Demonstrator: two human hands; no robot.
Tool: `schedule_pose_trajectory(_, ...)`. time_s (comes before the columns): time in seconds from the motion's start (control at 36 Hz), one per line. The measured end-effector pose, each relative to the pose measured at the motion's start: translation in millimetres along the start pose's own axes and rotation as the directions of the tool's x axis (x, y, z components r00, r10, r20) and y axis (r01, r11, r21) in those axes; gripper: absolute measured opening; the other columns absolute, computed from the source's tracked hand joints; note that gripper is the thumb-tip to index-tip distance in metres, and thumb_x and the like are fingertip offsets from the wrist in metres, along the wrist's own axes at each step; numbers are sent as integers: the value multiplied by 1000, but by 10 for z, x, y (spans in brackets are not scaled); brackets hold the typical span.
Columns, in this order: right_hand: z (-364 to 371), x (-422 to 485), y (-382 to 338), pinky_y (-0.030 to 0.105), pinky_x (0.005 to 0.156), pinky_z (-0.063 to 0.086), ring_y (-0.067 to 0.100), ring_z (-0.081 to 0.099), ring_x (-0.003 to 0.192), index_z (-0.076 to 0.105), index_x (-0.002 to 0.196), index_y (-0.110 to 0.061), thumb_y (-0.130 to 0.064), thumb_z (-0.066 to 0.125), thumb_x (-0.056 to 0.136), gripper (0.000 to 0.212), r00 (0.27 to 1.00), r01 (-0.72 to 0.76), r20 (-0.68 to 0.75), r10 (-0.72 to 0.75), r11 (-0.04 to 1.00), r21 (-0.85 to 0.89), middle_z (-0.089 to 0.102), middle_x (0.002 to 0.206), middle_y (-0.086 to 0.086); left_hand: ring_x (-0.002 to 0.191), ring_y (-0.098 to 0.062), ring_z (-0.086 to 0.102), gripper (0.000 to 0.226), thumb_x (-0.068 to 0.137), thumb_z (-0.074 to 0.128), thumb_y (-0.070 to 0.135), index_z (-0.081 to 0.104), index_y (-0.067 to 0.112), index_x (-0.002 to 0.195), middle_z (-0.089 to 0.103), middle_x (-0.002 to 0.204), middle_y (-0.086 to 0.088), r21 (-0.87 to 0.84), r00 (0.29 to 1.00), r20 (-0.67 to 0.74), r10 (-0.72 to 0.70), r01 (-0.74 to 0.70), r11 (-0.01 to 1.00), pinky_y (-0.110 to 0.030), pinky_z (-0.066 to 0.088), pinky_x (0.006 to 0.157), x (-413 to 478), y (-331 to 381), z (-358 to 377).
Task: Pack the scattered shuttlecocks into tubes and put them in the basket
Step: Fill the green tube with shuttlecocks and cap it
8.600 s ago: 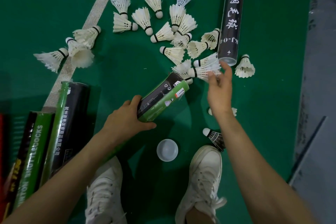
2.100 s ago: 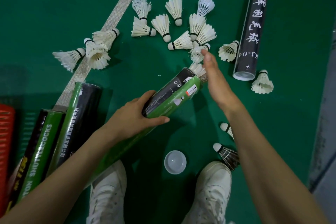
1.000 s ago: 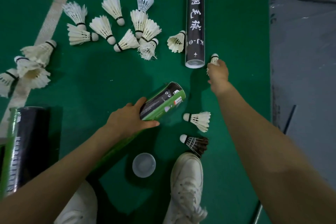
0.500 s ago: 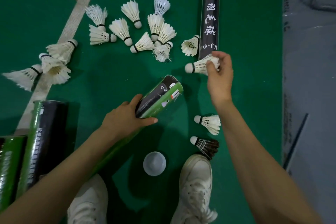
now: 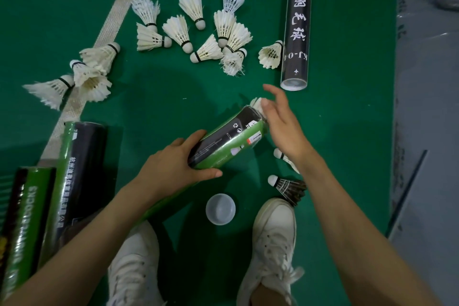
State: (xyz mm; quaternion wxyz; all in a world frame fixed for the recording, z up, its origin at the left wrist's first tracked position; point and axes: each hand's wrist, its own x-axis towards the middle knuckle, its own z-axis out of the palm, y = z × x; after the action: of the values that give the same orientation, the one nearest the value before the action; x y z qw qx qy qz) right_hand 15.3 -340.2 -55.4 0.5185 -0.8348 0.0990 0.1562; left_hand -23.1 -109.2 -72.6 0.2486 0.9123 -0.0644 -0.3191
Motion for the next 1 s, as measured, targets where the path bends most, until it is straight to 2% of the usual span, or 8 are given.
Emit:
schedule_pose_trajectory(0.11, 132, -131, -46, 30, 108, 20, 1, 26, 127, 18, 148, -36, -63, 21, 89, 65, 988, -43, 151, 33, 997, 65, 27, 152, -8, 109, -23, 58, 102, 60, 46, 86, 17, 40, 147, 51, 130, 2, 66, 1000, -22, -1, 2, 998, -37, 50, 89, -8, 6, 15)
schedule_pose_trajectory(0.25, 100, -157, 107, 32, 111, 12, 8, 15, 142, 9, 151, -38, -63, 19, 91, 65, 957, -140, 257, 132, 990, 10, 11, 159, -10, 106, -24, 59, 97, 66, 49, 84, 17, 40, 147, 53, 127, 0, 114, 999, 24, -36, 33, 993, -36, 50, 86, 25, 31, 160)
schedule_pose_trajectory(0.33, 116, -120, 336, 33, 114, 21, 16, 30, 139, 37, 144, -23, -48, 31, 100, 51, 997, -80, -8, 79, 987, -140, 38, 148, -1, 104, -27, 60, 96, 70, 51, 82, 17, 38, 147, 54, 124, -4, 174, 998, 43, -51, 43, 984, -38, 50, 87, 123, 79, 234)
schedule_pose_trajectory(0.42, 112, -97, 571, 34, 105, 29, 30, 40, 127, 55, 126, -9, -28, 51, 96, 36, 926, -163, -377, 37, 937, -308, 51, 127, 13, 104, -29, 60, 96, 71, 51, 81, 15, 37, 148, 53, 125, -5, 211, 997, 51, -55, 43, 977, -38, 50, 87, 170, 102, 264)
schedule_pose_trajectory(0.56, -1, -186, 923, 54, 113, 17, 31, 11, 140, 37, 139, -17, -34, 64, 85, 63, 893, -449, -287, 347, 648, -615, 25, 145, 13, 106, -30, 59, 98, 71, 52, 81, 13, 37, 149, 52, 126, -6, 218, 994, 76, -82, 64, 974, -38, 49, 88, 170, 31, 269)
schedule_pose_trajectory(0.64, -45, -218, 978, 48, 108, 30, 34, 20, 135, 31, 142, -17, -21, 70, 80, 73, 863, -493, -228, 451, 654, -573, 21, 145, 13, 107, -30, 59, 98, 70, 52, 81, 12, 37, 149, 52, 127, -7, 221, 992, 77, -104, 85, 972, -39, 49, 89, 158, -13, 270)
schedule_pose_trajectory(0.75, -46, -200, 994, 36, 92, 37, 36, 39, 116, 37, 134, -5, 5, 57, 81, 58, 888, -459, -257, 381, 696, -552, 34, 133, 18, 108, -30, 59, 99, 70, 52, 82, 12, 37, 149, 51, 128, -7, 219, 989, 79, -124, 104, 970, -39, 48, 89, 142, -37, 266)
schedule_pose_trajectory(1.0, 34, -9, 609, 27, 72, 44, 18, 53, 87, 43, 110, -14, -26, 71, 81, 42, 926, -259, -305, 224, 962, -81, 50, 103, 4, 107, -27, 58, 97, 64, 59, 81, 21, 44, 144, 55, 121, -2, 24, 990, 0, -138, 138, 990, -39, 49, 89, 80, -162, 122)
